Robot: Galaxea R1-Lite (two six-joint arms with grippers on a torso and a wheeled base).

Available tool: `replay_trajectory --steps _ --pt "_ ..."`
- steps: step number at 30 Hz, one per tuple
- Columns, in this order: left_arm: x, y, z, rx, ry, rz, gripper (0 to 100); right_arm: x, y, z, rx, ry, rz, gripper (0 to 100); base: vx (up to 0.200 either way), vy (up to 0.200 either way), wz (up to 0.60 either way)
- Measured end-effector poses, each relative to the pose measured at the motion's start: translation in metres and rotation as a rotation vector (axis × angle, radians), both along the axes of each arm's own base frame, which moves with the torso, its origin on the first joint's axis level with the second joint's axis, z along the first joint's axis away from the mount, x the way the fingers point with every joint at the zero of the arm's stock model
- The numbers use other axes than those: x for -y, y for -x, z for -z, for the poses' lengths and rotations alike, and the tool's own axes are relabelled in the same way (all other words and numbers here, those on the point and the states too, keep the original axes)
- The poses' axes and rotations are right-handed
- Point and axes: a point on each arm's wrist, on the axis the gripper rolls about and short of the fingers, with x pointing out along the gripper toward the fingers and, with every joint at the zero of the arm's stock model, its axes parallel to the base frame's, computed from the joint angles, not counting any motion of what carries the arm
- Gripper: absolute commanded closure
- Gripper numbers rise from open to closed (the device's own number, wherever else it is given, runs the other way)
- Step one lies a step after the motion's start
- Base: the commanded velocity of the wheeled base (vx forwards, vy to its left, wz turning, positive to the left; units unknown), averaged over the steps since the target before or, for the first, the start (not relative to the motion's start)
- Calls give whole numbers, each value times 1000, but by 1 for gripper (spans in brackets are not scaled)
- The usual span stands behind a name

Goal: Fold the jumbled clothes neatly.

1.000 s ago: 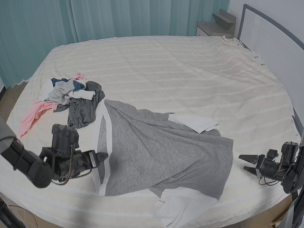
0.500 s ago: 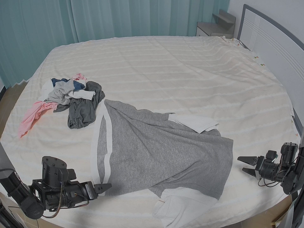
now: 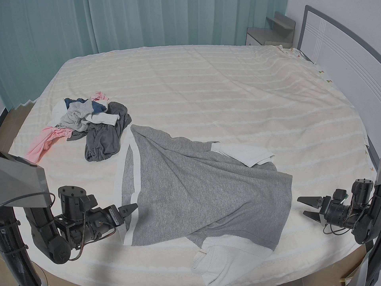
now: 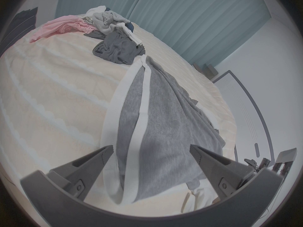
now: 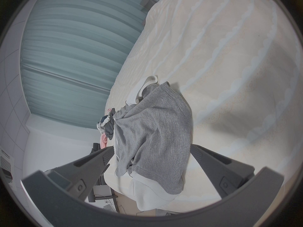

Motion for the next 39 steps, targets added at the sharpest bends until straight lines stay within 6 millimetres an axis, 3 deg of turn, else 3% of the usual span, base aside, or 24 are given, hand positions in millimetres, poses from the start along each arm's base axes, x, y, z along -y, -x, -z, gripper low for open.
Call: replay_trajectory --steps 7,16,37,38,39 --pt "7 -39 6 80 21 -15 0 0 1 0 -4 0 -2 0 0 0 0" --pt "12 -71 11 146 36 -30 0 -2 2 1 -8 0 -10 0 0 0 0" --pt "18 -94 34 142 41 -21 0 -3 2 1 -10 -1 -13 0 0 0 0" --pt "18 -95 34 143 41 -21 100 -3 2 1 -10 -1 -13 0 0 0 0" --pt "18 -97 35 143 41 -21 100 -3 2 1 -10 -1 -13 0 0 0 0"
